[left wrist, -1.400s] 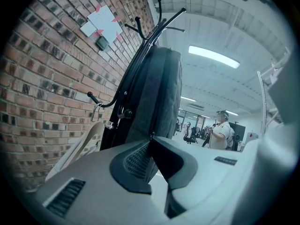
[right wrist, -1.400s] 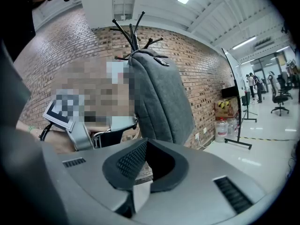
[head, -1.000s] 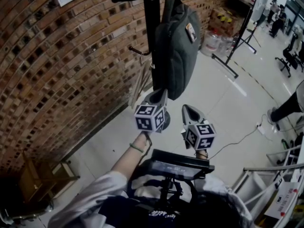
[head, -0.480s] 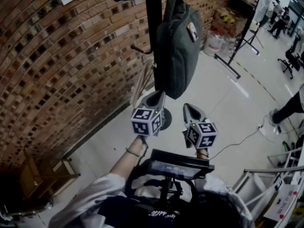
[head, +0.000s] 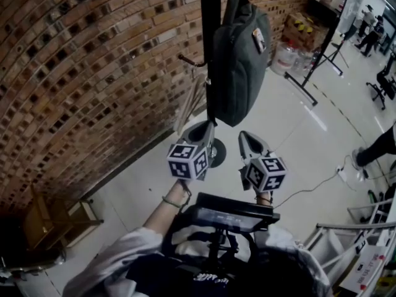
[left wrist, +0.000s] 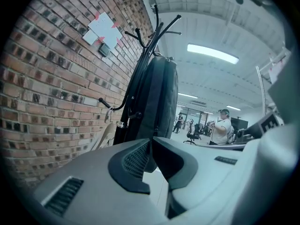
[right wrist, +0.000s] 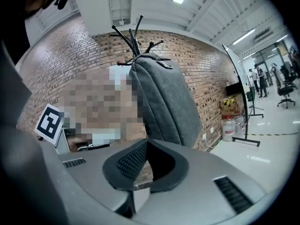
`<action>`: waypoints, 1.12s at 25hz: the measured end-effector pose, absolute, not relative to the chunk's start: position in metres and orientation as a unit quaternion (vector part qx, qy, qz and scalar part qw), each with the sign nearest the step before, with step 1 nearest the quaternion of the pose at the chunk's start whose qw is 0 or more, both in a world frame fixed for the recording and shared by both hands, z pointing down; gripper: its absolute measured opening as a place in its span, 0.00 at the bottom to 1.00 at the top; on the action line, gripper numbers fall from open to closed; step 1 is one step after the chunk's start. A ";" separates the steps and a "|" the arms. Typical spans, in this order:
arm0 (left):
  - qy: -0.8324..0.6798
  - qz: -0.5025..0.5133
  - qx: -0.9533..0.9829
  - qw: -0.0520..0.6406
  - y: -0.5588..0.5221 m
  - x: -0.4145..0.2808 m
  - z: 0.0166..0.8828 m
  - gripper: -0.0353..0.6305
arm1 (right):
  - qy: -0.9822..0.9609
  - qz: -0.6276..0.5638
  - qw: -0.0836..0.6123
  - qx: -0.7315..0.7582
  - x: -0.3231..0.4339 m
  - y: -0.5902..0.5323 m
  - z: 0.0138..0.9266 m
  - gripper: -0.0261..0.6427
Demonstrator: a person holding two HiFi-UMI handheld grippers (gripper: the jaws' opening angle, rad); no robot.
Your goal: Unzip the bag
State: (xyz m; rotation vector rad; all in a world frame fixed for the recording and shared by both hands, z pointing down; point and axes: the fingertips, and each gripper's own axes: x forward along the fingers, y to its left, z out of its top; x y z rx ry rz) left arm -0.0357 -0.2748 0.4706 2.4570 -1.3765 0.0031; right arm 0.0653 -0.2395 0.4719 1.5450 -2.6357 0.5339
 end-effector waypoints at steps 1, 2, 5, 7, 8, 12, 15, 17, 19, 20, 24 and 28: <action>-0.483 0.003 0.861 0.160 -0.274 -0.036 0.471 0.07 | -0.850 0.170 0.022 0.499 0.065 -0.239 0.472 0.03; -0.483 0.004 0.861 0.160 -0.273 -0.036 0.471 0.07 | -0.850 0.167 0.024 0.500 0.064 -0.239 0.472 0.03; -0.481 0.004 0.862 0.162 -0.271 -0.035 0.472 0.07 | -0.849 0.153 0.039 0.504 0.063 -0.239 0.473 0.03; -0.479 0.005 0.863 0.162 -0.269 -0.034 0.472 0.07 | -0.850 0.142 0.048 0.505 0.060 -0.238 0.471 0.03; -0.478 0.005 0.863 0.162 -0.268 -0.033 0.472 0.07 | -0.851 0.139 0.050 0.504 0.059 -0.237 0.470 0.03; -0.473 0.011 0.867 0.159 -0.267 -0.030 0.473 0.07 | -0.852 0.133 0.051 0.503 0.056 -0.235 0.467 0.03; -0.470 0.015 0.869 0.155 -0.266 -0.029 0.472 0.07 | -0.852 0.133 0.051 0.504 0.055 -0.235 0.467 0.03; -0.469 0.016 0.870 0.153 -0.266 -0.029 0.472 0.07 | -0.852 0.133 0.051 0.504 0.054 -0.235 0.467 0.03; -0.468 0.017 0.870 0.152 -0.267 -0.029 0.471 0.07 | -0.851 0.133 0.051 0.505 0.054 -0.235 0.468 0.03; -0.468 0.017 0.871 0.151 -0.267 -0.029 0.471 0.07 | -0.851 0.133 0.050 0.506 0.054 -0.235 0.468 0.03; -0.466 0.018 0.872 0.150 -0.269 -0.030 0.472 0.07 | -0.849 0.133 0.049 0.509 0.054 -0.237 0.468 0.03; -0.465 0.020 0.872 0.152 -0.271 -0.031 0.474 0.07 | -0.848 0.134 0.049 0.511 0.054 -0.239 0.470 0.03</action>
